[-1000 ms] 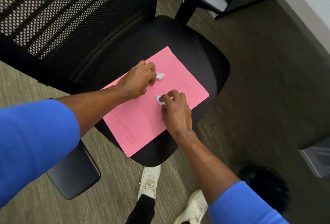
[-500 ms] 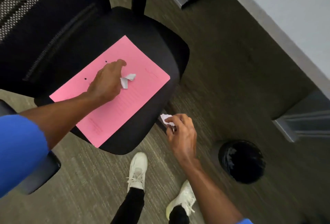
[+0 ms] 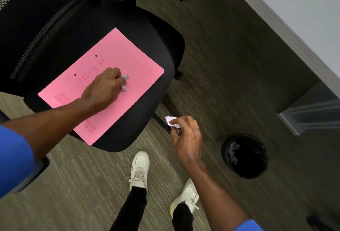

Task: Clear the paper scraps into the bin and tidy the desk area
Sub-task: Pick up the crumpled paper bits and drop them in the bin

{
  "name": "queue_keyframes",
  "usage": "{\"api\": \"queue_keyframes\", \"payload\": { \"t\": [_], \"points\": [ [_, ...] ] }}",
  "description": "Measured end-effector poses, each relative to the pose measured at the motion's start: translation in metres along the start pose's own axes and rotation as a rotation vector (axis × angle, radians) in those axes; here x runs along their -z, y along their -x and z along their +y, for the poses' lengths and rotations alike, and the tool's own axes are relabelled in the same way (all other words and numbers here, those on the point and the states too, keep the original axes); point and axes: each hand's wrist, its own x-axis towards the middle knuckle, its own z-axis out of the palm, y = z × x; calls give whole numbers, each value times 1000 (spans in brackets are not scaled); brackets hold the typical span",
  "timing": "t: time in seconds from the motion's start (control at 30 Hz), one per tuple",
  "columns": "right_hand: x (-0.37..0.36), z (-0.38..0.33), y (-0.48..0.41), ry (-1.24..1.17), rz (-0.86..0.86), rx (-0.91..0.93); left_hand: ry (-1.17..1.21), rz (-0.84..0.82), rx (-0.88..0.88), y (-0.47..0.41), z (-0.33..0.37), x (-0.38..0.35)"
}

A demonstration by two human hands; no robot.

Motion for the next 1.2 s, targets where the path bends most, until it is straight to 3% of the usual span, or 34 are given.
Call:
{"api": "queue_keyframes", "payload": {
  "t": [0.13,0.47,0.8,1.2],
  "points": [
    [8,14,5,-31,45,-31,136,11,21,-7,39,-4],
    [59,96,25,-67,174,-230,428,-78,-151,-29,214,-40],
    [121,239,62,-127,224,-581,653,-383,168,-43,378,-109],
    [148,341,79,-104,212,-605,785,-543,258,-55,512,-180]
  ]
}}
